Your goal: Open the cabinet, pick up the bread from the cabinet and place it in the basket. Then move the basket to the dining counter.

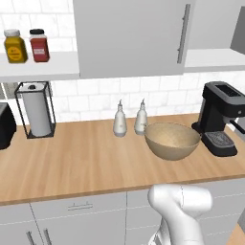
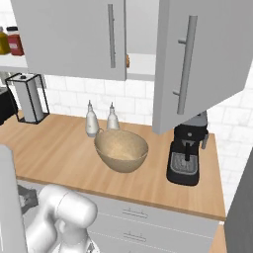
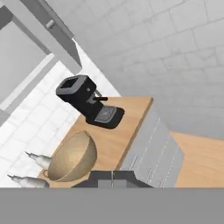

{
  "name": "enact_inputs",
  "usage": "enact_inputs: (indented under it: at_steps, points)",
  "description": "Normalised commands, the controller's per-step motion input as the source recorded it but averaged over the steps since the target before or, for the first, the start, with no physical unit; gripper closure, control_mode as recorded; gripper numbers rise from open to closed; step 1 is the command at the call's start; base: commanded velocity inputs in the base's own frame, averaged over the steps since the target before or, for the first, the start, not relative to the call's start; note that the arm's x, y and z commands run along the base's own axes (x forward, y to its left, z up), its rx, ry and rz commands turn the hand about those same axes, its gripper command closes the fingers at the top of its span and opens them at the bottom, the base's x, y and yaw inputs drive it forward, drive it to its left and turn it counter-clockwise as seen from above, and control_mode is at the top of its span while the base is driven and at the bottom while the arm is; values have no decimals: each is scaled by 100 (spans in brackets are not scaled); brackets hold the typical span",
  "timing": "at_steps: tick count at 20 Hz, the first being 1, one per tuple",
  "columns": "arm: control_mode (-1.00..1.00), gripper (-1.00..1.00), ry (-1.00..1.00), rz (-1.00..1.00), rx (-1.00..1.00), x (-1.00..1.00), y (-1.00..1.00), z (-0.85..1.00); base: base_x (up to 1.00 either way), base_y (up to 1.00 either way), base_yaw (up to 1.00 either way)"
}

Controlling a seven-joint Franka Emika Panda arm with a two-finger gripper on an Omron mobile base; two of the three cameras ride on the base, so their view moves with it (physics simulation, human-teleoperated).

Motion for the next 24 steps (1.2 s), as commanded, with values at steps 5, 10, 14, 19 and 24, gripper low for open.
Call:
enact_inputs:
  at_steps: [5, 10, 14, 19, 24]
  points:
    - [-100, 100, -47, 22, -19, -1, 100, 37, 0, 0, 0]
    - [-100, 100, -46, 16, -31, 0, 84, 89, 0, 0, 0]
    - [-100, 100, -20, 23, -30, 0, 10, 100, 0, 0, 0]
    - [-100, 100, -9, 23, -33, 10, -3, 83, 0, 0, 0]
    - [-100, 100, 5, 15, -21, 83, 31, -74, 0, 0, 0]
